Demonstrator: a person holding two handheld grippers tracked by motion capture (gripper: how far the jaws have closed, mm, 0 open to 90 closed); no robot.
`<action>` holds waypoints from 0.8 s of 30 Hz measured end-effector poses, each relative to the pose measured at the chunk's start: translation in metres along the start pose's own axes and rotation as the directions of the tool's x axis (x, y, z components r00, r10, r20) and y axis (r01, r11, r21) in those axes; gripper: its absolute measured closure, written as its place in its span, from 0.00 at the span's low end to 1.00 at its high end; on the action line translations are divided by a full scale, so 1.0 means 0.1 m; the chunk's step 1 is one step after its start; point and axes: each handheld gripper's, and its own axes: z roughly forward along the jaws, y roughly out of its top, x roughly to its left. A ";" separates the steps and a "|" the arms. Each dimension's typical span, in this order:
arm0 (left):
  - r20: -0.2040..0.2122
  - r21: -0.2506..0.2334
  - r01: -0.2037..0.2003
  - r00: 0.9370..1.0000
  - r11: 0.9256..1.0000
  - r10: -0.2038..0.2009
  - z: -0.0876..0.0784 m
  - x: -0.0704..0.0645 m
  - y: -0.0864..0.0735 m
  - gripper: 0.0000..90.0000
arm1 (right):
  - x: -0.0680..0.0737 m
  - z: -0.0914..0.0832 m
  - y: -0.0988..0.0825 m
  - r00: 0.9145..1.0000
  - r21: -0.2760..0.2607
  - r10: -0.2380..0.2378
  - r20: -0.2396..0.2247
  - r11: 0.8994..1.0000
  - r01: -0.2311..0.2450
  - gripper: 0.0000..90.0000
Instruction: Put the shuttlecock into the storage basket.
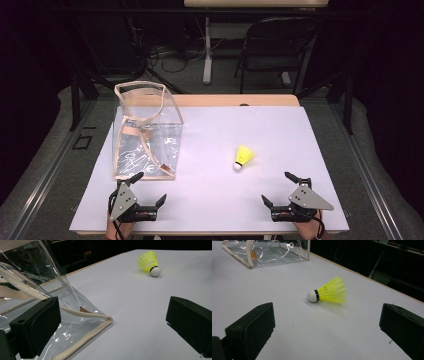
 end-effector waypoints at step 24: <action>-0.002 0.006 0.002 1.000 1.000 -0.002 0.00 0.00 0.00 0.00 | -0.01 0.16 0.07 0.999 0.070 0.018 -0.048 0.997 -0.014 0.00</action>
